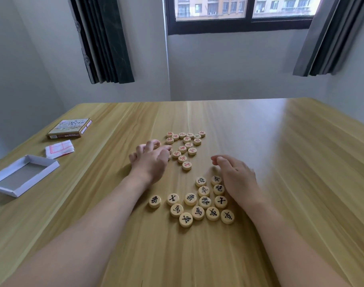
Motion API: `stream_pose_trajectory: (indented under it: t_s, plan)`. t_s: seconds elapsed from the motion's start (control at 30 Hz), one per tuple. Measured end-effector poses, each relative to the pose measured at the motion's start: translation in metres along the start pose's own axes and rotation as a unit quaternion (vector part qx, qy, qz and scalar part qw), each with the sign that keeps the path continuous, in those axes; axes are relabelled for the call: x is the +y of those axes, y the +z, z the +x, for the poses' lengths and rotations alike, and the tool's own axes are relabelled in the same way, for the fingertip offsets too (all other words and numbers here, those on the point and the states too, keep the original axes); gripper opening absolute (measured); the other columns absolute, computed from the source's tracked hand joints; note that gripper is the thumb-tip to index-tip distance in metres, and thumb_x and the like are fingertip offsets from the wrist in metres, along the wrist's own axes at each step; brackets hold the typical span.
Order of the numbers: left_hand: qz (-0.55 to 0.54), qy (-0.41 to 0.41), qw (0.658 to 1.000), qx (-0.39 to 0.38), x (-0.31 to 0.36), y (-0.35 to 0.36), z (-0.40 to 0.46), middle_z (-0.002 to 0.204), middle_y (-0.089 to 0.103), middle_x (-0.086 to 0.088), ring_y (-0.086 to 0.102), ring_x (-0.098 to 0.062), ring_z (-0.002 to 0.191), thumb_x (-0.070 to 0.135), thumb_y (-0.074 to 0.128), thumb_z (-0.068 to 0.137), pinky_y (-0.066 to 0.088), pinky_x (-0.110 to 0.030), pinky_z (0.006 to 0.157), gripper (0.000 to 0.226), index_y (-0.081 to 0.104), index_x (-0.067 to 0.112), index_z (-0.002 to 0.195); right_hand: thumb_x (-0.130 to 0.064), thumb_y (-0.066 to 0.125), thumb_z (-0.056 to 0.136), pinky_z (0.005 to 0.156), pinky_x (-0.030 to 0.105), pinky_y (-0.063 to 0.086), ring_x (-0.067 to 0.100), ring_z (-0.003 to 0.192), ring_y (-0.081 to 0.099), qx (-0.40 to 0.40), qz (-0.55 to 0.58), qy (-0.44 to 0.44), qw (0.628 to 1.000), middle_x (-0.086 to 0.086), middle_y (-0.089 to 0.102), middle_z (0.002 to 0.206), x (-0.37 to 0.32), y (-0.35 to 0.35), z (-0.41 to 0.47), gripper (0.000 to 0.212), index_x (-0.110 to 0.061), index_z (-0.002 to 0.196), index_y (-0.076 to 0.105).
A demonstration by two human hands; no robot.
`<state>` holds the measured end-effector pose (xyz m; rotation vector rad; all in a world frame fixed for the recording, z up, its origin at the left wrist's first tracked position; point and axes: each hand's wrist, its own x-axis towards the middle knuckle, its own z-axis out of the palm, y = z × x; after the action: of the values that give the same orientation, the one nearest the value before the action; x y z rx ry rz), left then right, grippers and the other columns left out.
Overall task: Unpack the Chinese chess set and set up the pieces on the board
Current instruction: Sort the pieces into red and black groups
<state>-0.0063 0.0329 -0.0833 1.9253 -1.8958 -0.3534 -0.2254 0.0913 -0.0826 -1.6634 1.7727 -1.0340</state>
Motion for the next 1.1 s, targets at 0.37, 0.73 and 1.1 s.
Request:
stream_pose_trajectory:
  t_s: [0.37,0.73,1.1]
  plan:
    - [-0.070,-0.008,0.995,0.075,0.000,-0.013,-0.061,0.119,0.051,0.024,0.027,-0.007,0.116,0.039,0.027,0.075,0.012,-0.029,0.085,0.049,0.074,0.035,0.088,-0.041,0.027,0.095,0.108,0.046,0.031,0.014,0.118,0.051,0.004,0.060,0.039,0.997,-0.010,0.063,0.122,-0.004,-0.002,0.000,0.042,-0.033,0.115,0.063]
    - [0.112,0.042,0.992,-0.031,0.094,-0.002,0.021,0.155,0.025,0.003,0.015,-0.025,0.138,0.023,0.032,0.090,0.013,-0.045,0.105,0.052,0.052,0.036,0.136,-0.028,0.040,0.094,0.095,0.029,0.042,0.010,0.112,0.053,0.081,0.243,0.065,0.964,-0.006,0.059,0.122,-0.002,-0.008,-0.001,0.040,-0.023,0.131,0.052]
    - [0.117,0.043,0.986,-0.109,0.116,0.019,0.056,0.158,0.017,0.004,0.008,-0.029,0.140,0.021,0.027,0.093,0.002,-0.054,0.115,0.052,0.053,0.041,0.133,-0.021,0.040,0.094,0.091,0.034,0.047,0.010,0.105,0.055,0.137,0.280,0.077,0.947,-0.007,0.058,0.117,0.006,-0.008,0.007,0.038,-0.026,0.131,0.047]
